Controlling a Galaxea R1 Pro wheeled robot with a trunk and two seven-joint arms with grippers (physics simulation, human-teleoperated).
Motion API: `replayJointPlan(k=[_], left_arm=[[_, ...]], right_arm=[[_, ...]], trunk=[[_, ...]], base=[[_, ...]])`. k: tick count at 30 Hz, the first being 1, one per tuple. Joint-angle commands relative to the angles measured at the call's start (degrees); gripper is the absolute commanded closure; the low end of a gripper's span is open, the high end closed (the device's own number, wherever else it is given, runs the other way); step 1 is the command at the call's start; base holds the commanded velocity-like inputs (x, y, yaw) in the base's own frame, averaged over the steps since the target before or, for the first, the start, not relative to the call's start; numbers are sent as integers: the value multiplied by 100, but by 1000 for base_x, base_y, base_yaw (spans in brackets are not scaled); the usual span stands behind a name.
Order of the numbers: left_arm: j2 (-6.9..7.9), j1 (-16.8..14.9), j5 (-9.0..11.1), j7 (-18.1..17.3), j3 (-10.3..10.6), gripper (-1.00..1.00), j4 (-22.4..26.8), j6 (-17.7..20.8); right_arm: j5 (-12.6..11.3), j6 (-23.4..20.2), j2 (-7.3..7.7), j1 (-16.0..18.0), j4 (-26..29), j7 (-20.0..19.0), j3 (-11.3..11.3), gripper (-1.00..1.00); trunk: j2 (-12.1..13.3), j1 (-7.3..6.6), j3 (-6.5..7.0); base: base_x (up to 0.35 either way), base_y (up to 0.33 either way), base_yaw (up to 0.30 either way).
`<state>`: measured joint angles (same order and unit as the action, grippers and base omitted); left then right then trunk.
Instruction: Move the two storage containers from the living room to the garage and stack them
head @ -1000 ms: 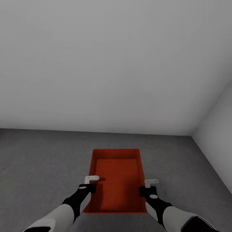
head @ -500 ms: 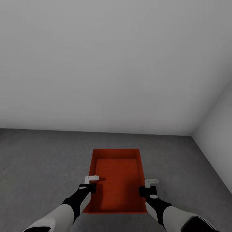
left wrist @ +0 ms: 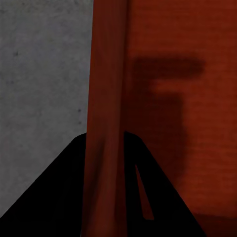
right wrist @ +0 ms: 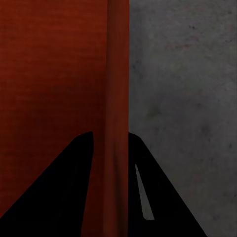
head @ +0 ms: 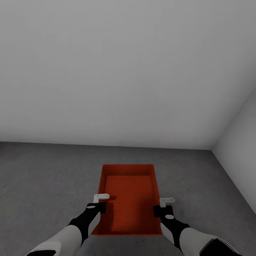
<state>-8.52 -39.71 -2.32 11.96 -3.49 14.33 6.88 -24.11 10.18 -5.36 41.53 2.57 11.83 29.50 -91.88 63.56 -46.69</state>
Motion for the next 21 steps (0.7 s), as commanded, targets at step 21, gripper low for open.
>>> replayJointPlan(k=[21], left_arm=[[-9,-2,-93,37,66,100,30,15]], right_arm=[[-138,-16,0,4,-107,31,-58,100]], trunk=[[-163,87,-76]], base=[[0,0,0]])
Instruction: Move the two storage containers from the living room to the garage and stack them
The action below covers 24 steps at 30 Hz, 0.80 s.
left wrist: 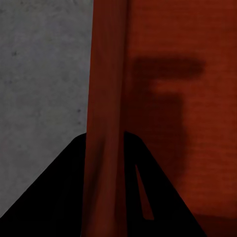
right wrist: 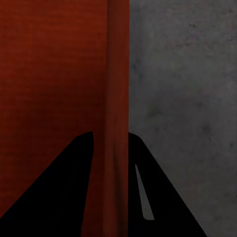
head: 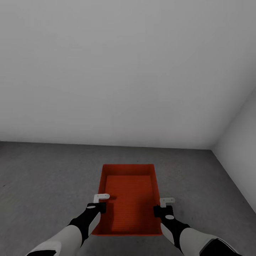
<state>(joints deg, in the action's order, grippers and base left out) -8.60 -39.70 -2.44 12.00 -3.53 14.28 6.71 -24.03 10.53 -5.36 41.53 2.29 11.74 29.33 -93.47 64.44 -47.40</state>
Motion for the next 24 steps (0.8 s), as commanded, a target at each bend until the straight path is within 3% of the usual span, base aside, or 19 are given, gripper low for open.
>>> replayJointPlan(k=[1,12,24], left_arm=[[-1,-3,-81,32,70,100,34,32],[-1,-3,-81,33,70,100,38,32],[-1,-3,-81,32,71,100,40,32]], right_arm=[[-145,-51,0,4,-80,40,-42,100],[-145,-51,0,4,-80,40,-42,100],[-146,-51,0,4,-80,41,-42,100]], trunk=[[-44,22,-22],[-485,264,-225],[-966,527,-537]], base=[[0,0,0],[0,0,0],[0,0,0]])
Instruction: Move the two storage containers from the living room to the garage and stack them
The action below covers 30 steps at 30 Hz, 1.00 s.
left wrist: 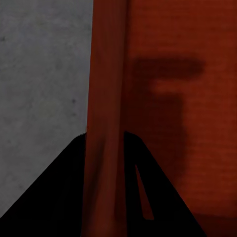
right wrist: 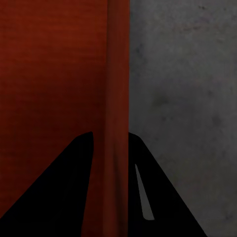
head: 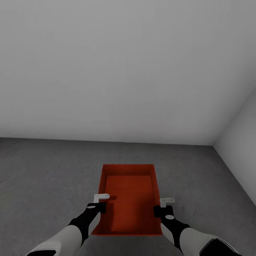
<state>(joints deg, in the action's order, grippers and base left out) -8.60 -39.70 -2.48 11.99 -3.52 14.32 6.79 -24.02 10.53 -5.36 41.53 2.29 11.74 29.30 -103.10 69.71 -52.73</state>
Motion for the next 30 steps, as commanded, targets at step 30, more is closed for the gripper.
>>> replayJointPlan(k=[30], left_arm=[[-1,-3,-78,33,70,100,35,24]], right_arm=[[-148,-51,0,4,-79,39,-39,100]], trunk=[[-324,176,-284]], base=[[0,0,0]])
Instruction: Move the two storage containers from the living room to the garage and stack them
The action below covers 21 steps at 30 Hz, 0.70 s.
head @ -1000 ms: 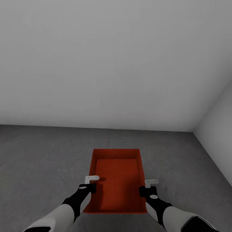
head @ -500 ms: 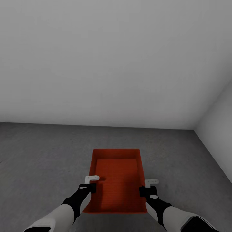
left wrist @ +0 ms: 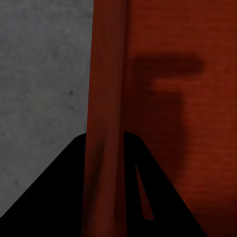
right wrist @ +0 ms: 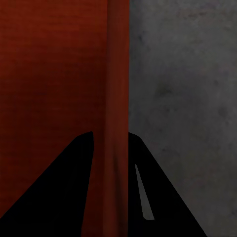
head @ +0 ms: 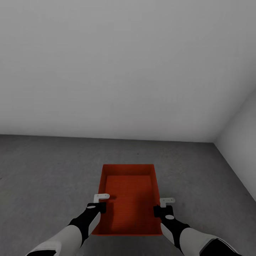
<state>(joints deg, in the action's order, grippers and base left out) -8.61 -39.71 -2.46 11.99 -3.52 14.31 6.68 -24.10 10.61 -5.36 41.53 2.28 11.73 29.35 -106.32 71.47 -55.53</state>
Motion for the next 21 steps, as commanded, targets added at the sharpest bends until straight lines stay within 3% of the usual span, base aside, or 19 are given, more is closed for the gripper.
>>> replayJointPlan(k=[1,21], left_arm=[[-1,-2,-79,32,69,100,37,35],[-1,-2,-79,32,70,100,37,35]], right_arm=[[-140,-59,0,4,-79,40,-44,100],[-139,-59,0,4,-79,46,-44,100]], trunk=[[-2,-1,-11],[-2,-1,-70]], base=[[0,0,0],[0,0,0]])
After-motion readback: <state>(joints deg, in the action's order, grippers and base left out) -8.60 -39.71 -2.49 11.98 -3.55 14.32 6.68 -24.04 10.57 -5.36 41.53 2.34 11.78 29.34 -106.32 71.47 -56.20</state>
